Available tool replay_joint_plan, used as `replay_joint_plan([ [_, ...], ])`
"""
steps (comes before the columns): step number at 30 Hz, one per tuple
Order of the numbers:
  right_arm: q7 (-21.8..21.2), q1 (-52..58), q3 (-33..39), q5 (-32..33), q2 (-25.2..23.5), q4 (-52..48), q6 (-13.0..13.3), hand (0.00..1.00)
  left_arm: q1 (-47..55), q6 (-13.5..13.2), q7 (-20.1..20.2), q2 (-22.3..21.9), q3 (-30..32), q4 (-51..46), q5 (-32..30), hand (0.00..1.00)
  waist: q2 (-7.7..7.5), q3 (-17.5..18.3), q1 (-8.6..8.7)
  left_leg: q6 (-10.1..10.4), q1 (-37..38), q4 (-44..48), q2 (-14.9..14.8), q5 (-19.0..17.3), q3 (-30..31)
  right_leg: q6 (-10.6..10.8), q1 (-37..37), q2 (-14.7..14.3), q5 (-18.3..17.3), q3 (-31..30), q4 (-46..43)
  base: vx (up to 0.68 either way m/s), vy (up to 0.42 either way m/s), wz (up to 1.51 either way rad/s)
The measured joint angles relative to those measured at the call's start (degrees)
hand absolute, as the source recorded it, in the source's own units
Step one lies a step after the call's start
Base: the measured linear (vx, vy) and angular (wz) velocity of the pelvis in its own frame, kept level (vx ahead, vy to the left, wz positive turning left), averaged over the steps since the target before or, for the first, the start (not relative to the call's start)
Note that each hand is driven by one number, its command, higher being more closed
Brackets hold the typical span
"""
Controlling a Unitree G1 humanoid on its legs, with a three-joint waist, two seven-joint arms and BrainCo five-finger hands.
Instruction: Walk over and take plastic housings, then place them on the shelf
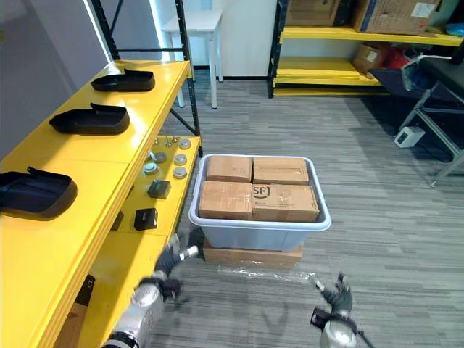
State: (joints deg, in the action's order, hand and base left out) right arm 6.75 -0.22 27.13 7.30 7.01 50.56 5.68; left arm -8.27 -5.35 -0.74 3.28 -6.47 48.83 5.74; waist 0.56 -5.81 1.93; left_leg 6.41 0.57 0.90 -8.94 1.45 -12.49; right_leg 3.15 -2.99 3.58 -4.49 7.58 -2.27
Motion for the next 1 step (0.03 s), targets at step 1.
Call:
replay_joint_plan([
  [1, -0.68, 0.06, 1.77, 0.45, -0.18, 4.12, -0.67, 0.0, 0.15, 0.39, -0.1, 0.1, 2.18, 4.6, -1.41, 0.0, 0.08, -0.48, -0.12, -0.16, 1.19, -0.73, 0.52, 0.14, 0.33, 0.37, -1.27, 0.45, -0.24, 0.79, 0.13, 0.02, 0.028, 0.2],
])
